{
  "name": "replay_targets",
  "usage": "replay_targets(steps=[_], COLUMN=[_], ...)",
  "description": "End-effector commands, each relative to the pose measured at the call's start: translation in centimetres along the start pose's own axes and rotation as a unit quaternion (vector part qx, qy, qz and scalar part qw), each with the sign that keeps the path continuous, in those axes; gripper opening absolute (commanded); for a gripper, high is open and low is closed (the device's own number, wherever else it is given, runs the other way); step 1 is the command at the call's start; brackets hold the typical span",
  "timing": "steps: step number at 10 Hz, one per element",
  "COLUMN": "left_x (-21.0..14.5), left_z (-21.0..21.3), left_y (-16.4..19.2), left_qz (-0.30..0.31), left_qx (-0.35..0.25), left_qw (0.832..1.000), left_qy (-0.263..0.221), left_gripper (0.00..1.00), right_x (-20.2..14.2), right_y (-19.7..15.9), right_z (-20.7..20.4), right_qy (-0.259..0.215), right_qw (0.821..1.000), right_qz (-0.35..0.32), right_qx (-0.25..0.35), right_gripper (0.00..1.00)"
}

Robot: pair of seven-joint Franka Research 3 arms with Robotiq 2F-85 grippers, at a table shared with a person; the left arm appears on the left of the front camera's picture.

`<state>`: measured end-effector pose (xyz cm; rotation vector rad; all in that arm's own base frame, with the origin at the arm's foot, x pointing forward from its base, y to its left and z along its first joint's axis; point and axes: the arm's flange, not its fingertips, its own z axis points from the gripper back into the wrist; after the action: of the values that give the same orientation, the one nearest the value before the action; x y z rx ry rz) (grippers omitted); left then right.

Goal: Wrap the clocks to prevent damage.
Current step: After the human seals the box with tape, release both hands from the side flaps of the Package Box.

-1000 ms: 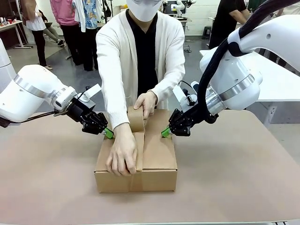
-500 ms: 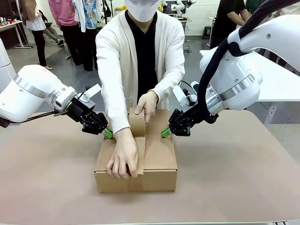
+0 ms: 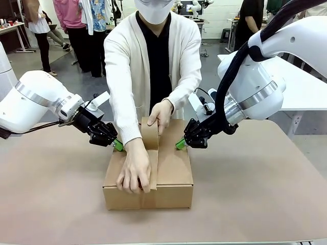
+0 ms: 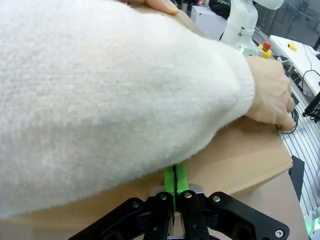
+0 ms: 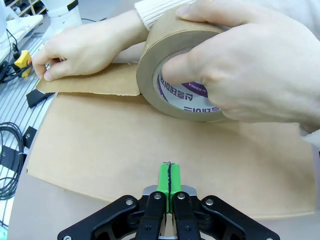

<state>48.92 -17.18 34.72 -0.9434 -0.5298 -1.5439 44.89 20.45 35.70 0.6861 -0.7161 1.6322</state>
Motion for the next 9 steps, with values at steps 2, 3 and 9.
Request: replay_targets(steps=[2,3,9], left_x=[-0.17,-0.17,-0.17], left_z=[-0.14,-0.14,-0.14], left_y=[0.02,0.02,0.02], left_qz=[0.0,0.0,0.0], left_qx=[0.001,0.001,0.001], left_qw=[1.0,1.0,1.0], left_qy=[0.003,0.003,0.003], left_gripper=[0.0,0.0,0.0], right_x=[-0.05,-0.05,-0.05], right_y=[0.02,0.02,0.02], right_z=[-0.18,-0.18,-0.18], right_qy=[0.007,0.007,0.007], right_qw=[1.0,1.0,1.0], right_qz=[-0.007,-0.007,-0.007], right_qx=[-0.002,-0.002,-0.002], right_gripper=[0.01,0.01,0.01])
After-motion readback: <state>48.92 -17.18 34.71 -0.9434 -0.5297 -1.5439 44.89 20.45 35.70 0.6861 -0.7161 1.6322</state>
